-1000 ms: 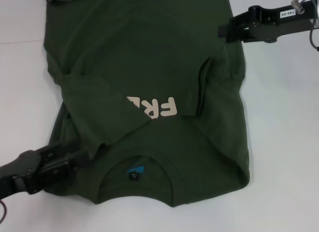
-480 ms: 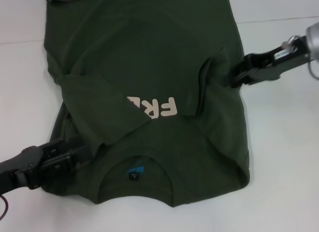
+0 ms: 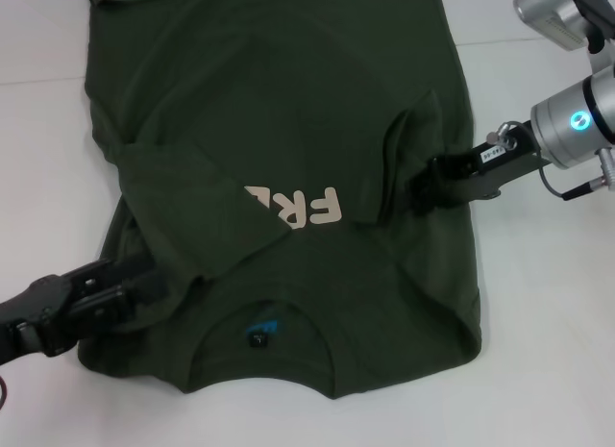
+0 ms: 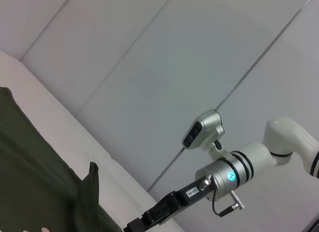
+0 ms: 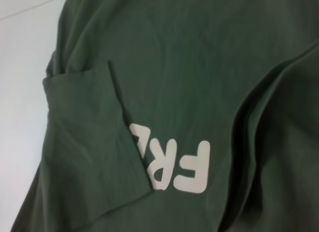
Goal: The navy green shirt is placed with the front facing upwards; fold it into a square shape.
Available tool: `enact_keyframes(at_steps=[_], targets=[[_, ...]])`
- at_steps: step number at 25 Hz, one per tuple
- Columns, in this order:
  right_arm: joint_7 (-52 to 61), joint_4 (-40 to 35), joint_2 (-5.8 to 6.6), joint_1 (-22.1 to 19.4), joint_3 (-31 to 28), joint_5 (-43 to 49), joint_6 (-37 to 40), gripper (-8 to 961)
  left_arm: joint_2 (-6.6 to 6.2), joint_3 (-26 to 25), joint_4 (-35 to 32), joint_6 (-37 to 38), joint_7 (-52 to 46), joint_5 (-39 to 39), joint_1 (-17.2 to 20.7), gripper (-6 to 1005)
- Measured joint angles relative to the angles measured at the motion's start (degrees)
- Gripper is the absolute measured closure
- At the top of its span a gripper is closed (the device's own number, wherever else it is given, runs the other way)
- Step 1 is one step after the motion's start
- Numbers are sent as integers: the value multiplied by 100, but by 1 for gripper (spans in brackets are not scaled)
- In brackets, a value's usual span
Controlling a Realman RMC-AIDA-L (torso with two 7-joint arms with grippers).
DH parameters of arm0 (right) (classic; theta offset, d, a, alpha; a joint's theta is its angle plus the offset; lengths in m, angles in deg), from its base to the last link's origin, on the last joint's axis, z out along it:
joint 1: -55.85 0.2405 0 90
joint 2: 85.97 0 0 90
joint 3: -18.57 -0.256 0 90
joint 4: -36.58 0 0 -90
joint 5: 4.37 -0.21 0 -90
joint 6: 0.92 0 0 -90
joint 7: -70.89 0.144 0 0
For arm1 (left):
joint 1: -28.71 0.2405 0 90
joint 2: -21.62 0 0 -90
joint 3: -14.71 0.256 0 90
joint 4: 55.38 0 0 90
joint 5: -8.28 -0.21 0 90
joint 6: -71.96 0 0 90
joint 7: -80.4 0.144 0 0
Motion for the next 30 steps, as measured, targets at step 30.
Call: enact_keyframes(at_steps=[30], targets=[[-594,342,-725,106,151,-906,-2268,617,-17,-162,-3,-108,60,17,67,250]])
